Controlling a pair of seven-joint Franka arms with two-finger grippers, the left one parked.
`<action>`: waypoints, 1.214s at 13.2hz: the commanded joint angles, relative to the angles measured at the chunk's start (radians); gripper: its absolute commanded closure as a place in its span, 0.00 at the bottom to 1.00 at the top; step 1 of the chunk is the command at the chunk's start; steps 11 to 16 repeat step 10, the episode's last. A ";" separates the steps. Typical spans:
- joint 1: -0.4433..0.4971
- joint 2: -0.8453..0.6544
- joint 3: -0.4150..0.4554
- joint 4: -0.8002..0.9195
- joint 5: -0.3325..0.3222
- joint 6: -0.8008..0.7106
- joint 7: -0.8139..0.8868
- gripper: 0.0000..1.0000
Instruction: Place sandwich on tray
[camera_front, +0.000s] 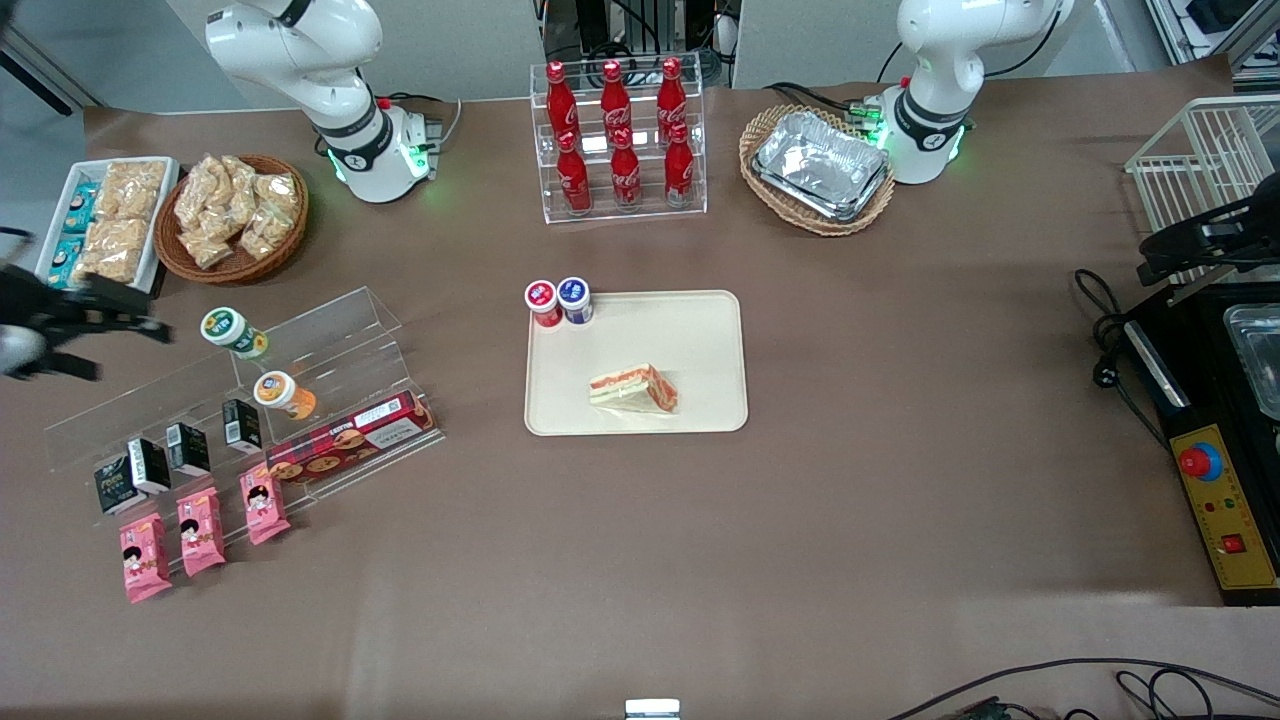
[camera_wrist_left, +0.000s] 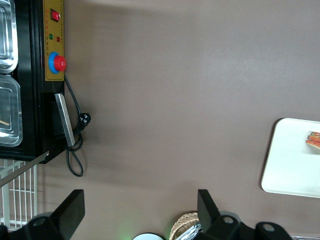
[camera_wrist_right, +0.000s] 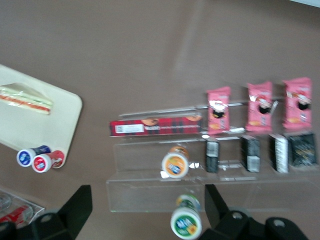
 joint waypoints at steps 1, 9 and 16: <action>0.007 0.012 -0.037 0.035 -0.064 -0.030 0.028 0.00; 0.005 -0.048 0.162 0.035 -0.169 -0.124 0.535 0.00; 0.001 -0.048 0.173 0.034 -0.169 -0.125 0.543 0.00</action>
